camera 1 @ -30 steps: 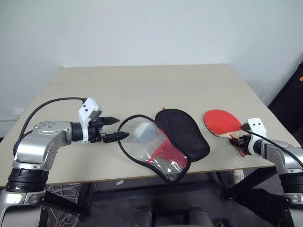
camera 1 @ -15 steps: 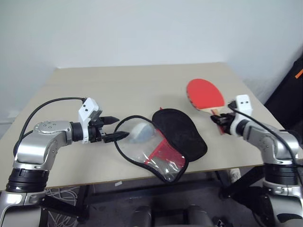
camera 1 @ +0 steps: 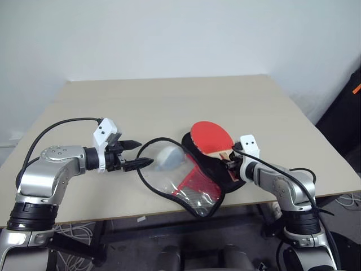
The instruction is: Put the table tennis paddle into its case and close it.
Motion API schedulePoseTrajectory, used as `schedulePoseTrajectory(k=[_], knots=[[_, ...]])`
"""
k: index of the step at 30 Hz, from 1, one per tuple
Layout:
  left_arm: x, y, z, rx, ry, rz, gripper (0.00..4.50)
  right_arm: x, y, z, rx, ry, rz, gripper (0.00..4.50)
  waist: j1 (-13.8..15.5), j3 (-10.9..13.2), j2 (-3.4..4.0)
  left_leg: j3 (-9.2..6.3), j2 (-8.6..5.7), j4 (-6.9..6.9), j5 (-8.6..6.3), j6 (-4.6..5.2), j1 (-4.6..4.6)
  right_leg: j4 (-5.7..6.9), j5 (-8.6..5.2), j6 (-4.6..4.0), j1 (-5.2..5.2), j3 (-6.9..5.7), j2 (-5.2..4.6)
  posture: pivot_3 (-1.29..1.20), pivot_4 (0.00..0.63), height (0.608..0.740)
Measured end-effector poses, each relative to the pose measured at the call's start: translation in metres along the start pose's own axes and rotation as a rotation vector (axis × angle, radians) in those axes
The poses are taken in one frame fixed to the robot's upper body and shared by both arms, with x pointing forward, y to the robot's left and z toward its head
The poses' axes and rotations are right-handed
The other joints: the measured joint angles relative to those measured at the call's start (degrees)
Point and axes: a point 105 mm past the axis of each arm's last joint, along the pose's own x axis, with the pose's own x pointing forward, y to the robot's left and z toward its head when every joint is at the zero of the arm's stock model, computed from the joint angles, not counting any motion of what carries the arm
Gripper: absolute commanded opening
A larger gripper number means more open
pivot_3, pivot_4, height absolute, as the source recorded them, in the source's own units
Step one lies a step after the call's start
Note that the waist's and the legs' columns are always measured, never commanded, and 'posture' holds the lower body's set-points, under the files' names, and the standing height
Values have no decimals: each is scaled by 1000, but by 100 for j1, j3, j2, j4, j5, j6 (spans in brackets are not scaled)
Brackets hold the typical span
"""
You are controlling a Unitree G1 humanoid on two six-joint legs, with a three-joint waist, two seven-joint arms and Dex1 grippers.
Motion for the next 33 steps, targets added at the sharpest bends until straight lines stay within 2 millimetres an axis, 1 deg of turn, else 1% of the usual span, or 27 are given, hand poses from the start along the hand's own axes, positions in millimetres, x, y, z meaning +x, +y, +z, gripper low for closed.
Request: schedulePoseTrajectory(k=[3, 13, 18, 19, 20, 22, 23, 33], knots=[[0, 0, 0, 0, 0, 0, 4500, 3, 1, -8, -2, 25, 0, 1163, -3, 0, 0, 1, 0, 0, 0, 0, 0, 0, 0, 0, -1, 1, 0, 0, 0, 698], [0, 0, 0, -7, 4, 4, 4500, 7, 3, -11, -29, 27, -11, 1163, -16, -1, -1, 0, 1, -1, 0, 0, 2, 0, 0, 0, 0, 0, 1, 0, 0, 698], [1, 1, 1, -3, 0, 9, 4500, 11, 7, -10, -57, 32, 4, 2890, -16, -1, -1, 0, 3, -2, 0, 0, 4, 0, -1, 0, 1, 0, 2, 0, 0, 698], [1, 0, 2, -3, -1, 9, 4500, 11, 8, -11, -67, 34, 10, 3254, -15, -1, -2, 0, 2, -2, 0, 0, 3, 0, -1, 0, 1, 0, 2, 0, 0, 698], [1, 0, 2, -2, -2, 9, 4500, 11, 9, -11, -83, 36, 12, 3709, -15, -1, -2, 0, 2, -2, 0, 0, 4, -1, 0, 0, 2, 0, 2, 0, 0, 698], [1, 0, 2, -2, -2, 9, 4500, 11, 8, -11, -104, 39, 8, 4383, -15, -1, -3, 0, 2, -2, 0, 0, 4, -1, -1, 0, 2, -1, 2, 0, 0, 698], [1, 0, 2, -2, -2, 9, 4500, 11, 9, -12, -117, 41, 10, 4450, -14, -2, -2, 0, 2, -2, 0, 0, 4, -1, -1, 0, 2, -1, 2, 0, 0, 698], [1, 0, 2, -1, -2, 8, 4500, 10, 8, -12, -148, 38, 26, 4450, -14, -1, -3, 0, 2, -2, 0, 0, 4, -1, -1, 0, 2, -1, 2, 0, 0, 698]])
